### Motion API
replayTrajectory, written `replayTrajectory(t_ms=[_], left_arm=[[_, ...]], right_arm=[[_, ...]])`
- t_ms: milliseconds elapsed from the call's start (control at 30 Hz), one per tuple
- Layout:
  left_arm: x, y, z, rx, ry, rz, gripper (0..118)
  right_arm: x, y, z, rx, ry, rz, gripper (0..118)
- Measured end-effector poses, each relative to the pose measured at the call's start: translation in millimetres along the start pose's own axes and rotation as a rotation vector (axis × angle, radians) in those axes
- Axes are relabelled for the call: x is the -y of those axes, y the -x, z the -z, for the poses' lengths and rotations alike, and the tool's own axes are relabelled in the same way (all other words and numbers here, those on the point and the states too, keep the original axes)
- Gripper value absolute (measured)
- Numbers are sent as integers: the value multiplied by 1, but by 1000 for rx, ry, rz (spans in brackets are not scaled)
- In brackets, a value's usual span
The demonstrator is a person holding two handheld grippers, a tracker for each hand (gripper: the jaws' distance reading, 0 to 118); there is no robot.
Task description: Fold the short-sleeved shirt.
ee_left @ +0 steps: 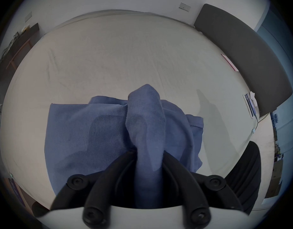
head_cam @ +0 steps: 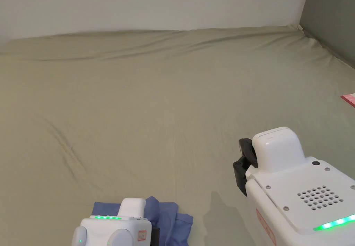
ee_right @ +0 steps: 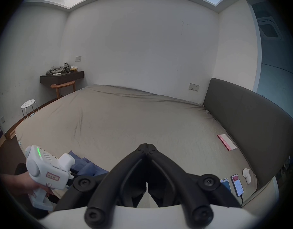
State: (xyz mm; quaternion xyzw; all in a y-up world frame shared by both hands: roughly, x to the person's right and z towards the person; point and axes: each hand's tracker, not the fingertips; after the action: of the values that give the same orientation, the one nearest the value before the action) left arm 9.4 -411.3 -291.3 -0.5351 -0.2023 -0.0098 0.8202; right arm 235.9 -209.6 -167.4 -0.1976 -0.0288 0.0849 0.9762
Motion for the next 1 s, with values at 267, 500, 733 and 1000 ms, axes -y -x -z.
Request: replayTrajectory(t_ms=[267,500,733,1000], left_arm=[[-3,4,-26,412,-66,-106,98],[-7,38,-66,234,-289,-121,84],[7,26,-32,-15,-292,60,1],[33,-36,19,-173,-265,319,1]], right_arm=[[-1,0,4,-2,6,13,0],[-4,3,0,0,-4,3,0],[-5,8,-7,-1,-12,-7,0],[-1,1,-13,18,-1,-16,0]])
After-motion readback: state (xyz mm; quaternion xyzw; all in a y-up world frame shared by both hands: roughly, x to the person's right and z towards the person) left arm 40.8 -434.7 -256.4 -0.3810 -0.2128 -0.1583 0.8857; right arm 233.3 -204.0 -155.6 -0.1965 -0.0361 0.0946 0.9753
